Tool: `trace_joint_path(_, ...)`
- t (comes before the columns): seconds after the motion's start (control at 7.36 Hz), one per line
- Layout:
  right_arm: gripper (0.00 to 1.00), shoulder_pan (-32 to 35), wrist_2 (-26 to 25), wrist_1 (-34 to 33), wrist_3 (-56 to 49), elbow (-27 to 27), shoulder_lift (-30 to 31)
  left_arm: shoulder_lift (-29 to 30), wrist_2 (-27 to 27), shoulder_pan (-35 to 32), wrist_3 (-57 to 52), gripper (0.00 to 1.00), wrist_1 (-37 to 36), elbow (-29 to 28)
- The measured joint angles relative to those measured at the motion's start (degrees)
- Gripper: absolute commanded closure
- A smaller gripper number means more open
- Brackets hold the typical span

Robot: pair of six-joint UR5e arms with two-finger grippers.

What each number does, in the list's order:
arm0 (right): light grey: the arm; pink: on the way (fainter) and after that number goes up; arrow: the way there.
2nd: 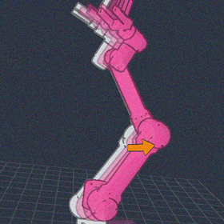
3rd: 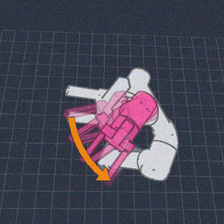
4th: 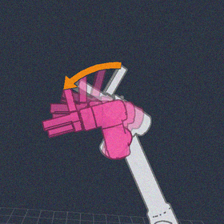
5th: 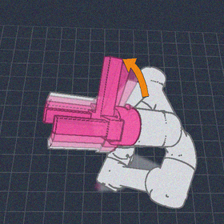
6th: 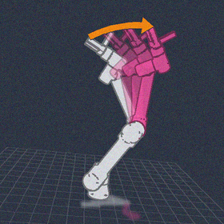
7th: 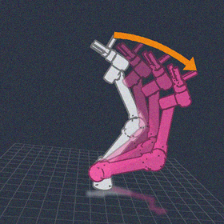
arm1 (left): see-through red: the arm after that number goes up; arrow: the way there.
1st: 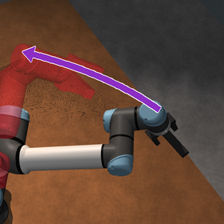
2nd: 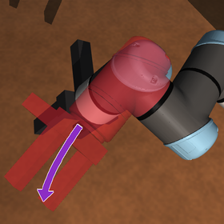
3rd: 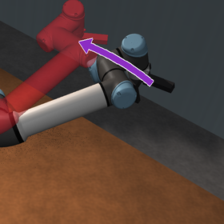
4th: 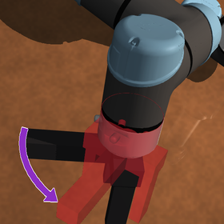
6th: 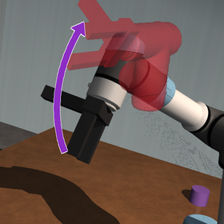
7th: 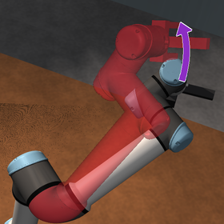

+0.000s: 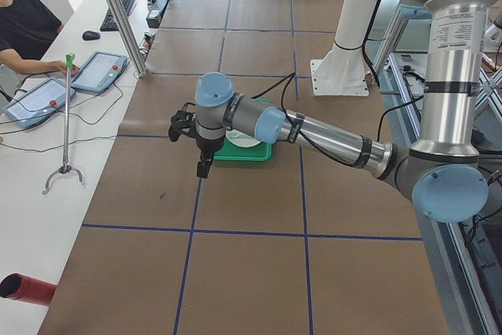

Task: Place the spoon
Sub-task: 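Move the left gripper over the yellow spoon on the white plate, then lower the left gripper and grasp the yellow spoon's handle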

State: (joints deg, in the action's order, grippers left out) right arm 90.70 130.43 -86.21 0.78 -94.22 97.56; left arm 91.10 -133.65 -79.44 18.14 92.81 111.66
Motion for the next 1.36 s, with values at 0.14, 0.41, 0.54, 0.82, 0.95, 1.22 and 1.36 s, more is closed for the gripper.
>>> trace_joint_path(0.14,0.0,0.0,0.0,0.0,0.0,0.0,0.0,2.1,0.6,4.7,7.6,0.0,0.0,1.8)
trace_joint_path(0.41,0.0,0.0,0.0,0.0,0.0,0.0,0.0,6.3,4.8,14.0,19.8,0.0,0.1,2.6)
trace_joint_path(0.54,0.0,0.0,0.0,0.0,0.0,0.0,0.0,8.2,7.2,18.9,25.6,0.0,0.3,2.1)
trace_joint_path(0.82,0.0,0.0,0.0,0.0,0.0,0.0,0.0,10.4,11.4,26.9,35.7,0.0,6.5,-2.4)
trace_joint_path(0.95,0.0,0.0,0.0,0.0,0.0,0.0,0.0,11.1,13.1,30.1,40.0,0.0,11.4,-5.4)
trace_joint_path(1.22,0.0,0.0,0.0,0.0,0.0,0.0,0.0,12.5,15.3,34.7,44.1,0.03,15.3,-9.0)
trace_joint_path(1.36,0.0,0.0,0.0,0.1,0.0,0.0,0.0,12.8,15.9,36.1,44.6,0.17,15.7,-9.9)
